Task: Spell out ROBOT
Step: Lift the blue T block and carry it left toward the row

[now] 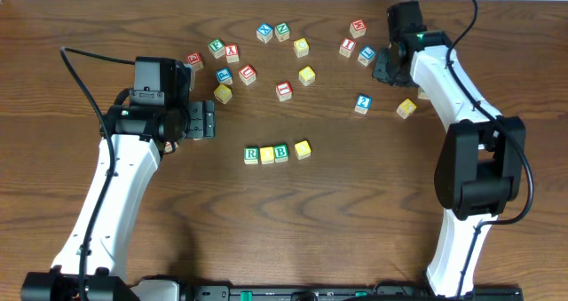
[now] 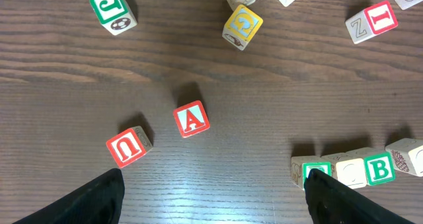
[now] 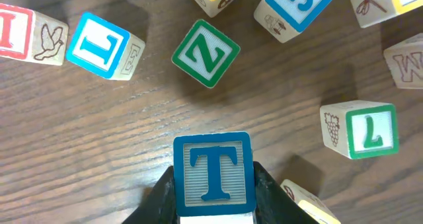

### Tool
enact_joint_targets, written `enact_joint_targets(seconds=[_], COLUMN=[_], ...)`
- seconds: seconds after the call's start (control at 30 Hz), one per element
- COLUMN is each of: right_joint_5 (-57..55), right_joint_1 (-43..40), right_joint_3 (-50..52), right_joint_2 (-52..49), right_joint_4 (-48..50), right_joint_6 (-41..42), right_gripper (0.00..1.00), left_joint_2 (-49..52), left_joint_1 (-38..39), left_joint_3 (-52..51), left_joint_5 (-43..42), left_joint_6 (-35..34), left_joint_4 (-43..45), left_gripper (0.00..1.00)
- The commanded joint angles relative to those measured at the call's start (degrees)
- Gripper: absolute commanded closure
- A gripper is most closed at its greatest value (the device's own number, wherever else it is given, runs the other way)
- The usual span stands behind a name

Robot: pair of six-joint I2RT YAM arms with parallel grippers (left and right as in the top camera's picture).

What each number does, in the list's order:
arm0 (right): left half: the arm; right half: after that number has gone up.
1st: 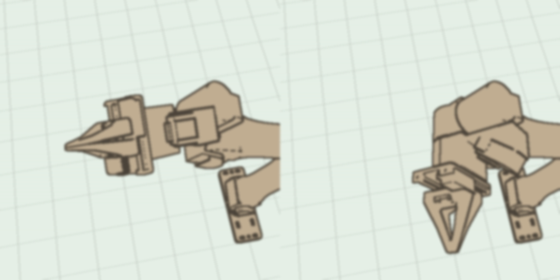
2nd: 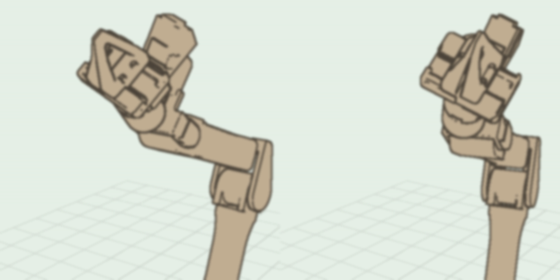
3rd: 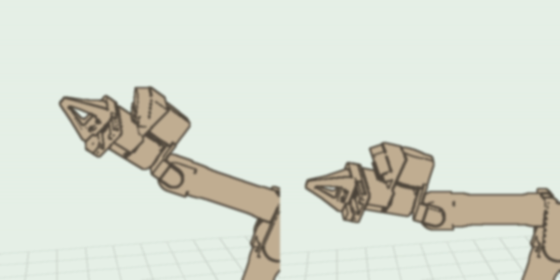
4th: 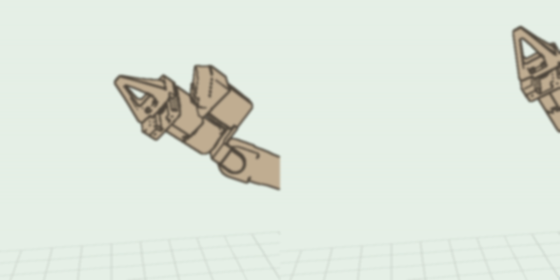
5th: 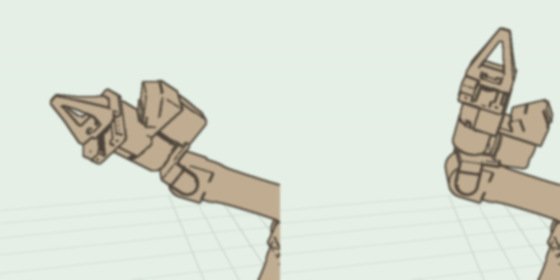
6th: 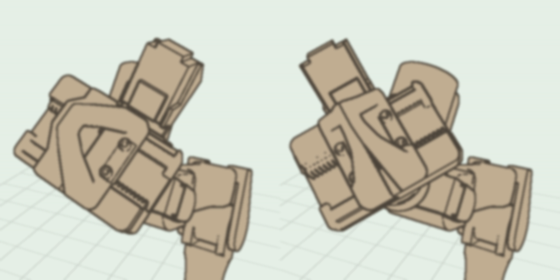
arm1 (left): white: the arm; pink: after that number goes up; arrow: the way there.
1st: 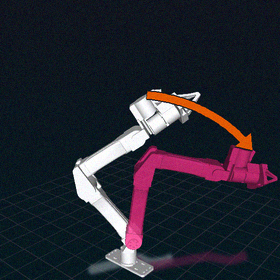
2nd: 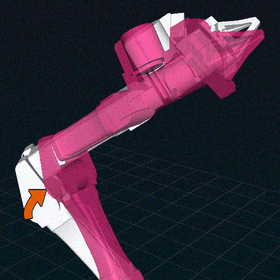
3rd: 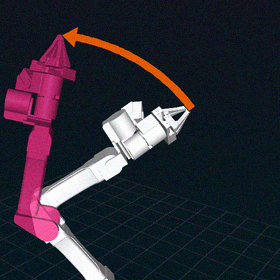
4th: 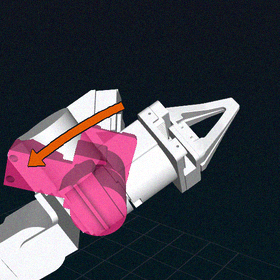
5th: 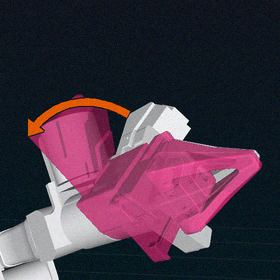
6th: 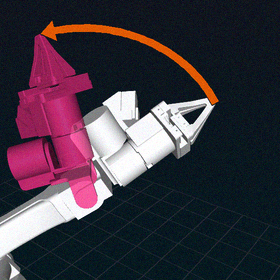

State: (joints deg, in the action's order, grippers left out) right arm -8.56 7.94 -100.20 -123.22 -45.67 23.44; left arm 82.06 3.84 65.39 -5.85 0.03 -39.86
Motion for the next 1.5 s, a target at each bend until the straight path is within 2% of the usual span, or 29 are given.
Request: enact_joint_targets(seconds=[0.0,0.17,0.6,1.07,1.47], right_joint_5=[-0.3,-0.7,-3.5,-3.5,-3.5], right_joint_1=[0.5,2.2,10.1,16.0,20.4], right_joint_3=[-2.3,-4.9,-12.1,-12.3,-11.7], right_joint_2=[0.1,0.1,0.1,0.6,0.6], right_joint_4=[-1.3,-4.6,-12.1,-18.4,-18.8], right_joint_6=[-0.4,-0.9,-0.8,-0.1,0.7], right_gripper=[0.78,0.85,0.91,0.90,0.91], left_joint_2=[-0.6,-0.6,-0.6,-0.6,-0.6], left_joint_1=[-0.3,-0.3,-0.3,-0.3,-0.3], left_joint_3=[-0.6,-0.6,-0.6,-0.6,-0.6], left_joint_5=[0.5,0.5,0.5,0.5,0.5], left_joint_6=[0.2,0.2,0.2,0.2,0.2], left_joint_4=[0.1,0.1,0.1,0.3,0.2], left_gripper=[0.14,0.14,0.14,0.14,0.14])
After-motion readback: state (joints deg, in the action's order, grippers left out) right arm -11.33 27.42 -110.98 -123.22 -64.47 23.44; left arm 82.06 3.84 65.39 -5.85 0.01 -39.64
